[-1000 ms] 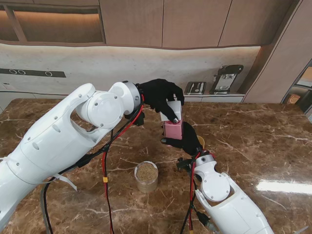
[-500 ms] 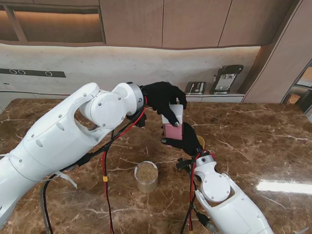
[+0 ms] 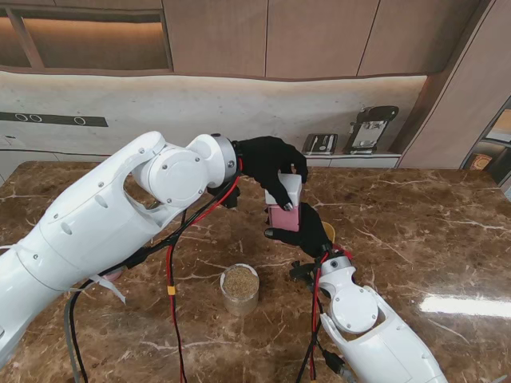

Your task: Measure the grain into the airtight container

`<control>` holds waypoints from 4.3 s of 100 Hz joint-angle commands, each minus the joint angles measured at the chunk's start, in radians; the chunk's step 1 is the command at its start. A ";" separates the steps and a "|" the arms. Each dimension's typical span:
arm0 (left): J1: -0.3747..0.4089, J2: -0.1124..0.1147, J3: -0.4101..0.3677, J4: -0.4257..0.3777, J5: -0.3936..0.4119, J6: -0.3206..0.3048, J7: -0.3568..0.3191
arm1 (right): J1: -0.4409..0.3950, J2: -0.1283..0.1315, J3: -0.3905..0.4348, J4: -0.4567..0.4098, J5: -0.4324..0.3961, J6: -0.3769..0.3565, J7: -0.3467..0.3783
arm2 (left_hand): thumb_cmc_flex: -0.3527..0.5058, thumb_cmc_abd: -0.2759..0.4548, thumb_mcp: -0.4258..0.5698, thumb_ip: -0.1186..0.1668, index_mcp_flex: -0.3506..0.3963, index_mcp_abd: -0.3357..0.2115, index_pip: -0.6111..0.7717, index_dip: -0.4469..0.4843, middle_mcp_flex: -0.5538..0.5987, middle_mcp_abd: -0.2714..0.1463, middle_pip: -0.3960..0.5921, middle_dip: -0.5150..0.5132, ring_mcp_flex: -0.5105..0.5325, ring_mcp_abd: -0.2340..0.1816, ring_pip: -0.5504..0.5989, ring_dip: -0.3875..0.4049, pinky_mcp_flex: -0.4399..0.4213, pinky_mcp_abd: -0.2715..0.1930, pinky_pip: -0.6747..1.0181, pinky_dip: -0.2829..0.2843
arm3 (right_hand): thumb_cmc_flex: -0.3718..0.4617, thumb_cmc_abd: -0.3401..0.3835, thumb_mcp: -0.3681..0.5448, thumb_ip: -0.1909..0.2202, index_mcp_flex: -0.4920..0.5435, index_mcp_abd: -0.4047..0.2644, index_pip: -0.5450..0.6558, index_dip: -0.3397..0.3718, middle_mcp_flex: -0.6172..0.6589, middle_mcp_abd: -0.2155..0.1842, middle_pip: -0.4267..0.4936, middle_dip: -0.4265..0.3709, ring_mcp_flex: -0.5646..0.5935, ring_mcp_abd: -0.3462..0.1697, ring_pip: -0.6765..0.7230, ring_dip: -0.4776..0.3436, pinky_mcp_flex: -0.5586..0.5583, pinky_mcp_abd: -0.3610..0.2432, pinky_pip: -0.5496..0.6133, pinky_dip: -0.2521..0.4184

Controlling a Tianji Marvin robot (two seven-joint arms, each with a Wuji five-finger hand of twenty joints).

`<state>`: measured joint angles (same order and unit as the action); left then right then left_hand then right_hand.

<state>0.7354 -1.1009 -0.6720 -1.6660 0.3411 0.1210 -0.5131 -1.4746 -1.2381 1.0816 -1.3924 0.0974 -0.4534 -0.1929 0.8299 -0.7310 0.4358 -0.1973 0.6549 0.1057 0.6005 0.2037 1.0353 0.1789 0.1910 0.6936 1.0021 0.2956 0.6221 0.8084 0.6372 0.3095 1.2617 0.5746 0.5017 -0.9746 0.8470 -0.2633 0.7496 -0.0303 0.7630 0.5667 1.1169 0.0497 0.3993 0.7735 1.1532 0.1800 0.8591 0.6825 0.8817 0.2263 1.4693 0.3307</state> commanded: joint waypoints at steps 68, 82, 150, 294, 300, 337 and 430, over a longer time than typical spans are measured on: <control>0.000 0.055 -0.028 -0.029 0.007 -0.039 -0.154 | -0.001 -0.002 0.006 -0.016 0.003 -0.001 0.007 | -0.268 -0.012 0.334 0.048 -0.504 -0.291 -0.404 -0.008 -0.871 -0.188 -0.055 -0.397 -0.705 -0.129 -0.399 -0.238 -0.627 -0.022 -0.488 0.106 | 0.198 0.388 0.218 -0.003 0.119 -0.234 0.165 0.002 0.109 -0.116 0.175 0.020 0.035 -0.118 0.014 0.001 0.001 -0.065 -0.018 0.026; 0.021 0.052 -0.052 -0.045 -0.001 -0.014 -0.141 | 0.000 -0.002 0.005 -0.015 -0.001 0.002 0.007 | -0.347 0.022 0.196 0.047 -0.511 -0.276 -0.476 0.044 -0.901 -0.183 -0.117 -0.350 -0.749 -0.117 -0.437 -0.283 -0.663 -0.013 -0.557 0.120 | 0.197 0.386 0.219 -0.003 0.120 -0.234 0.165 0.002 0.109 -0.117 0.174 0.020 0.035 -0.118 0.014 0.001 0.001 -0.065 -0.018 0.026; 0.009 0.046 0.002 -0.135 0.156 0.229 -0.110 | 0.006 -0.001 0.000 -0.004 -0.013 -0.002 0.008 | -0.408 0.518 -0.439 0.195 -0.434 -0.187 -0.484 0.137 -0.295 -0.157 0.250 -0.091 -0.405 -0.015 -0.208 -0.058 -0.570 0.115 -0.331 0.231 | 0.196 0.383 0.226 -0.004 0.121 -0.235 0.165 0.001 0.109 -0.118 0.174 0.020 0.033 -0.120 0.013 0.001 -0.001 -0.065 -0.019 0.025; 0.013 0.044 0.087 -0.223 0.282 0.431 -0.077 | 0.010 -0.002 -0.002 0.002 -0.026 0.004 0.004 | -0.125 0.460 -0.377 0.250 -0.350 -0.138 -0.345 0.243 -0.426 -0.030 0.253 0.021 -0.428 0.015 -0.085 0.167 -0.501 0.188 -0.226 0.228 | 0.195 0.381 0.229 -0.005 0.122 -0.234 0.166 0.000 0.109 -0.118 0.173 0.020 0.033 -0.119 0.012 0.001 -0.001 -0.065 -0.019 0.025; 0.025 0.039 0.071 -0.218 0.242 0.419 -0.061 | 0.010 -0.002 -0.001 0.002 -0.025 0.004 0.003 | -0.267 0.319 0.309 0.192 -0.363 -0.133 -0.342 0.239 -0.425 -0.037 0.247 0.014 -0.446 0.008 -0.110 0.157 -0.523 0.185 -0.245 0.254 | 0.194 0.382 0.229 -0.006 0.122 -0.234 0.166 -0.001 0.109 -0.117 0.172 0.020 0.033 -0.119 0.012 0.001 -0.001 -0.065 -0.019 0.025; 0.003 0.073 -0.012 -0.188 0.013 0.257 -0.205 | 0.010 -0.002 -0.001 0.003 -0.026 0.002 0.001 | 0.104 0.248 0.588 0.094 -0.406 -0.295 -0.402 0.105 -0.712 -0.206 -0.001 -0.390 -0.770 -0.152 -0.488 -0.294 -0.740 -0.010 -0.782 0.085 | 0.196 0.384 0.228 -0.005 0.122 -0.234 0.166 0.000 0.109 -0.117 0.173 0.020 0.033 -0.121 0.012 0.001 -0.001 -0.065 -0.019 0.025; -0.029 0.053 0.101 -0.220 0.089 0.553 -0.082 | 0.011 -0.001 -0.001 0.004 -0.047 0.008 -0.005 | -0.145 0.235 0.407 0.102 -0.379 -0.042 -0.383 0.099 -0.299 -0.119 0.376 0.245 -0.355 -0.033 -0.031 0.193 -0.579 0.159 -0.272 0.248 | 0.194 0.382 0.230 -0.006 0.123 -0.236 0.166 -0.001 0.110 -0.117 0.173 0.020 0.034 -0.121 0.013 0.001 -0.002 -0.065 -0.019 0.025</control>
<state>0.7001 -1.0429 -0.5598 -1.8938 0.4484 0.6818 -0.5924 -1.4589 -1.2362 1.0769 -1.3854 0.0465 -0.4486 -0.2056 0.6005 -0.4447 0.5451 -0.0478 0.2744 0.0563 0.1982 0.3177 0.7278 0.1863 0.5669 0.8198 0.6400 0.3022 0.6048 0.9970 0.0884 0.4530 0.9722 0.8037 0.5132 -0.9917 0.8477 -0.2597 0.7514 -0.0385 0.7630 0.5668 1.1134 0.0514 0.3993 0.7735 1.1532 0.1781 0.8591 0.6825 0.8817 0.2266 1.4693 0.3309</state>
